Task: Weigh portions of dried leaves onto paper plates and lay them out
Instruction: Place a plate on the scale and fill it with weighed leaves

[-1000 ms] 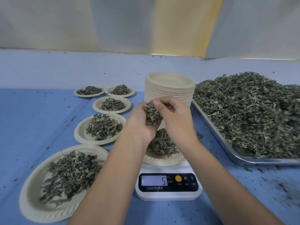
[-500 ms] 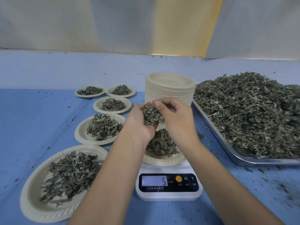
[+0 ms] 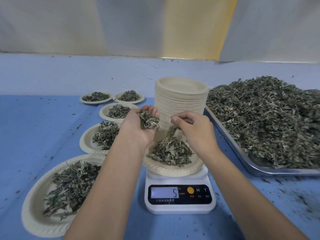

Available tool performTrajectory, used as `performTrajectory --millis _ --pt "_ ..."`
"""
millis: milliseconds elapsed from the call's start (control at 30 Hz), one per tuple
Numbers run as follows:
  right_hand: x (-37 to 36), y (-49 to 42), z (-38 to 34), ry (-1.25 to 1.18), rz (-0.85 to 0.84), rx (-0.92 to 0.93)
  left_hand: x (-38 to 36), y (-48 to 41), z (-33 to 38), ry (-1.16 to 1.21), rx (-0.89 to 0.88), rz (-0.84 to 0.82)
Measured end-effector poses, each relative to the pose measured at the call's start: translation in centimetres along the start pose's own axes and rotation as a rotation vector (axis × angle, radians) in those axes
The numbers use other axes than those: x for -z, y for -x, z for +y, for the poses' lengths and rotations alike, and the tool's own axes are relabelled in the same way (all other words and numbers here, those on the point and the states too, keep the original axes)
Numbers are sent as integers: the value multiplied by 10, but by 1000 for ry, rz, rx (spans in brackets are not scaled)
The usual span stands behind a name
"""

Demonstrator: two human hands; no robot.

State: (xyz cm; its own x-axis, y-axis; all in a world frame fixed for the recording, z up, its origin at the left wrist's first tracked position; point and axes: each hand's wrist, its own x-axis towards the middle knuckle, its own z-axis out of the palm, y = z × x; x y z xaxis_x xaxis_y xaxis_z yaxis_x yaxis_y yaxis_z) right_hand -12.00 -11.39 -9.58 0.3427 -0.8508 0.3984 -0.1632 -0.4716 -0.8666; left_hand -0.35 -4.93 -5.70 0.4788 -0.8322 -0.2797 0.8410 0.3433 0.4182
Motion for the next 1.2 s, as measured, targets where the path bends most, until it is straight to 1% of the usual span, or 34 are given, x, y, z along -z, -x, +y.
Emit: performTrajectory --millis 100,200,267,400,500,567,633,700,767,867,1033,1200 --pt "1 0 2 -2 -29 -17 0 1 0 7 3 -4" --pt "1 -2 0 -138 -78 -67 0 0 -1 5 15 -6" --pt "1 -2 -2 -184 -100 -67 0 1 -2 -3 18 -14" --pt "2 -2 -7 -187 -108 -31 -2 2 -5 -35 19 -39" --pt "1 -1 -15 -267 -102 -22 -2 2 -7 -100 13 -46" --pt "-2 3 -22 -320 -157 -17 -2 -1 -10 -203 -18 -9" --pt "-4 7 -27 -254 -204 29 -2 -3 -11 -292 -62 38" --pt "-7 11 -29 -105 -199 110 -2 -4 -12 -298 -90 48" --pt "-11 14 -31 -35 -184 149 -3 -3 -14 -295 -105 32" --pt "-15 16 -33 -17 -171 158 -4 -2 -19 -337 -125 19" --pt "-15 15 -32 -41 -97 158 -4 -1 -24 -321 -125 1" --pt "-13 14 -30 -43 -74 153 -4 0 -23 -300 -82 -11"
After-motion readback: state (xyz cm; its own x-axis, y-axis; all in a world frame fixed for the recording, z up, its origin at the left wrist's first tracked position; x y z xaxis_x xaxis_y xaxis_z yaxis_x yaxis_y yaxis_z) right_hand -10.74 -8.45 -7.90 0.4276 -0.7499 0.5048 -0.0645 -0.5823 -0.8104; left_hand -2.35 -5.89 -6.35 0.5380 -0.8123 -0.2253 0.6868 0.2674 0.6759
